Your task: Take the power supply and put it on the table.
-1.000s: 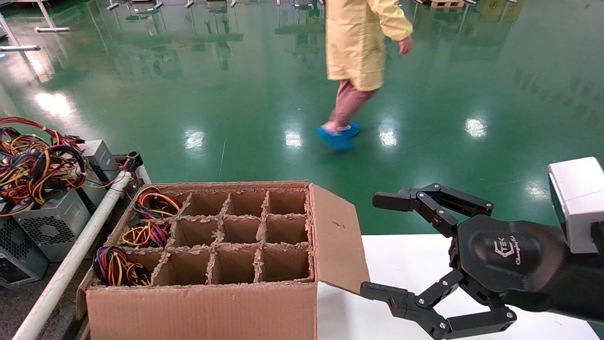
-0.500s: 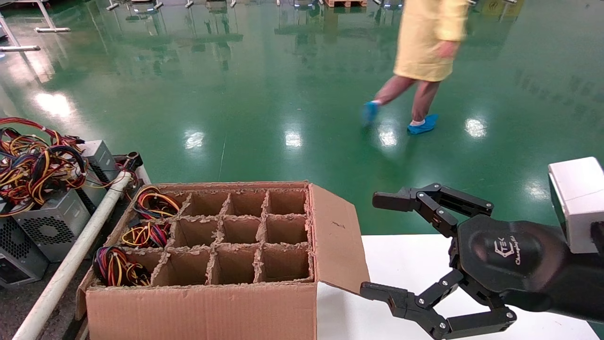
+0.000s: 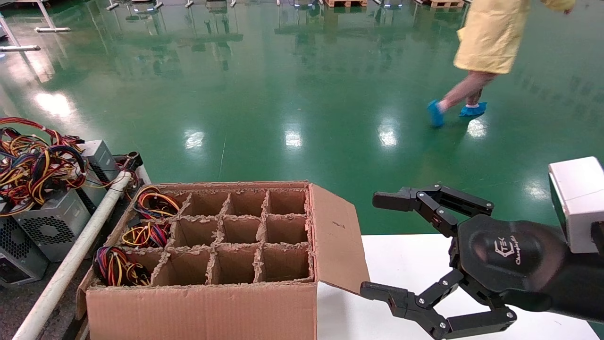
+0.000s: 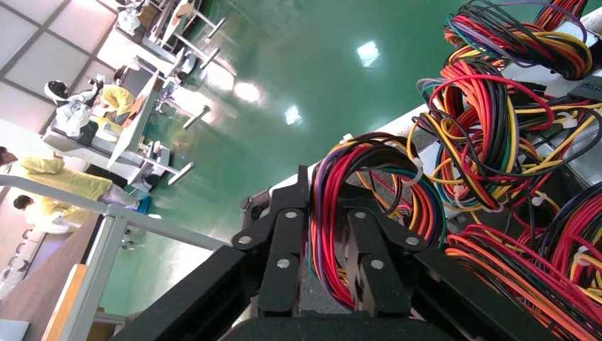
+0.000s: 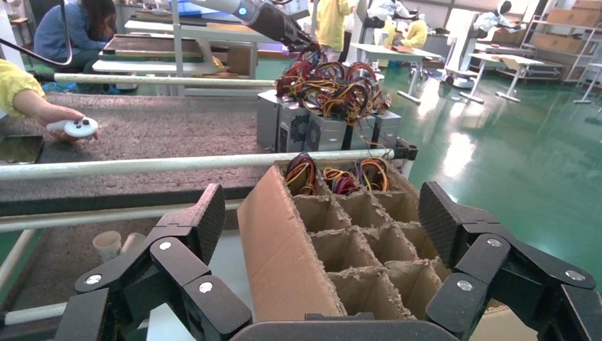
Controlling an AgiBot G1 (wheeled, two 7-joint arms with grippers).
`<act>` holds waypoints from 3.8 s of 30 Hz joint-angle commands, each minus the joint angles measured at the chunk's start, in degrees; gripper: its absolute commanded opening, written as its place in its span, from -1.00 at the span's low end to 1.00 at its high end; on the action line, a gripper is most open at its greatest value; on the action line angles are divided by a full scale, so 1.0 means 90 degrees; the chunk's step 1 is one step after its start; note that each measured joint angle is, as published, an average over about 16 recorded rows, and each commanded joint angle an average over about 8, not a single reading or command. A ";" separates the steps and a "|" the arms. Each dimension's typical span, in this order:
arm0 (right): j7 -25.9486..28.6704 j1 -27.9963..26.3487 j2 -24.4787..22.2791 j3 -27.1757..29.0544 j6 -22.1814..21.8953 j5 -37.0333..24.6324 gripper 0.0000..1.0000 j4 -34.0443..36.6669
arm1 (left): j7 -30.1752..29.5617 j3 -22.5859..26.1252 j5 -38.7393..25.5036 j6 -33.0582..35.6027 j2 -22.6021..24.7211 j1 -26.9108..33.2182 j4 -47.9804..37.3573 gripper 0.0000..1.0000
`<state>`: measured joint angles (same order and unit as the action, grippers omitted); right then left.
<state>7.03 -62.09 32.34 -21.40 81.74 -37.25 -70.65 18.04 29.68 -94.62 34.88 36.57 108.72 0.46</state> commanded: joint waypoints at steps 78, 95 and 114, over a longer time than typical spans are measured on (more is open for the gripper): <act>0.0000 0.0000 0.0000 0.0000 0.0000 0.0000 1.00 0.0000 | -0.0028 0.0658 -0.0958 0.1499 0.0341 0.1930 -0.1657 1.00; 0.0000 0.0000 0.0000 0.0000 0.0000 0.0000 1.00 0.0000 | 0.2231 -0.1374 0.1780 0.1886 -0.0010 0.1753 -0.1524 1.00; 0.0000 0.0002 -0.0001 0.0000 -0.0001 0.0002 1.00 0.0003 | 0.1612 -0.1850 0.3313 0.2630 -0.0052 0.0166 0.0531 1.00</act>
<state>7.03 -62.08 32.33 -21.40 81.74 -37.23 -70.63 32.51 13.03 -64.79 58.57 36.10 110.18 5.29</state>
